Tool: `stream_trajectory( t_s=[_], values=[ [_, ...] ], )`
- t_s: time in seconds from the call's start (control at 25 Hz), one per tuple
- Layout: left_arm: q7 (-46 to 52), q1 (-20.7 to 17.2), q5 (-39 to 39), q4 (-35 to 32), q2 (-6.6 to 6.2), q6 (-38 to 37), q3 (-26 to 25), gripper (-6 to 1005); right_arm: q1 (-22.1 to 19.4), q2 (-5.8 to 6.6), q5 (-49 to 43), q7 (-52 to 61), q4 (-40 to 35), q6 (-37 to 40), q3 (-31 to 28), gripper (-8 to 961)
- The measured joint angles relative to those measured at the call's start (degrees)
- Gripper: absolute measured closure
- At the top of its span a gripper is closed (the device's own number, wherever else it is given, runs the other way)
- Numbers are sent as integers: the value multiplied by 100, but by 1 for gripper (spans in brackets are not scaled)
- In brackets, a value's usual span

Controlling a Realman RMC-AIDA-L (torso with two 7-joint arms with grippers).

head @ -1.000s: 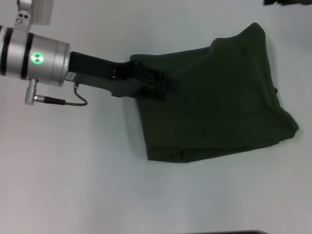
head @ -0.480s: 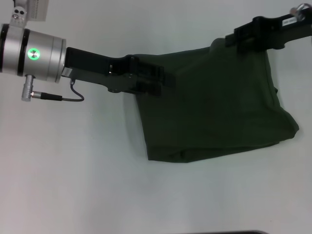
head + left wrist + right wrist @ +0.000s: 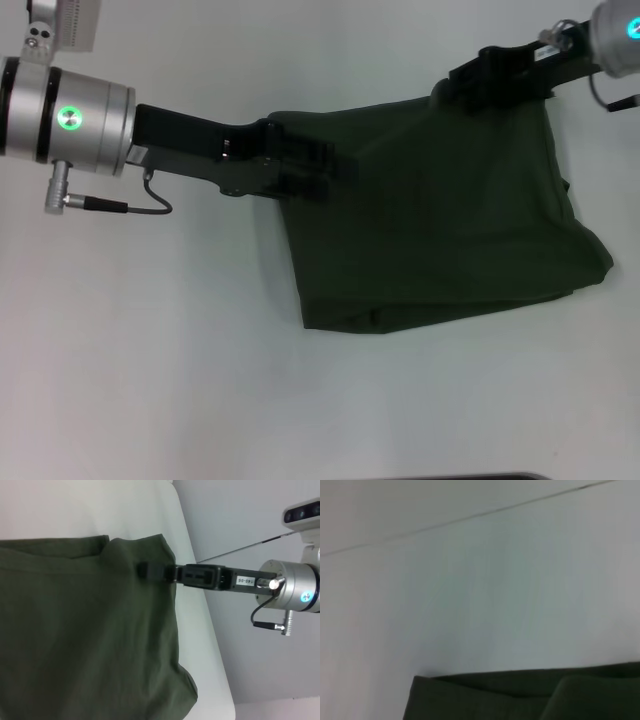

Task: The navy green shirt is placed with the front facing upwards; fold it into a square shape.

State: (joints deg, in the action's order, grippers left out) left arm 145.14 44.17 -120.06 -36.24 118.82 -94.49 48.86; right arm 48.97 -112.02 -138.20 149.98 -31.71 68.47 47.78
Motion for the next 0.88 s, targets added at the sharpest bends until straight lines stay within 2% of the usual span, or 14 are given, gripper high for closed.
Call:
stream_trajectory(
  t_s=[0.2,0.32,0.48,0.64,0.72,0.8,0.88],
  values=[
    [-18,-15,1,2,1,17,1,417,110,-83,-18,9,133,-261,189,471],
    [-27,-36,4,4,-1,21,1,417,108,-83,-5,19,-38,-132,154,471],
    [-23,-72,33,-17,-16,18,1,417,-29,33,33,122,-732,532,-113,470],
    [-14,-77,36,-22,-17,15,1,417,-142,345,11,363,-1044,1211,-250,470],
    [-13,-83,37,-24,-17,20,-4,417,-194,442,6,433,-1033,1379,-254,470],
    [-11,-85,36,-27,-18,32,-9,417,-261,438,5,451,-1016,1410,-246,470],
    [-8,-83,36,-31,-22,33,-13,417,-302,365,-26,431,-958,1358,-193,470]
  ],
)
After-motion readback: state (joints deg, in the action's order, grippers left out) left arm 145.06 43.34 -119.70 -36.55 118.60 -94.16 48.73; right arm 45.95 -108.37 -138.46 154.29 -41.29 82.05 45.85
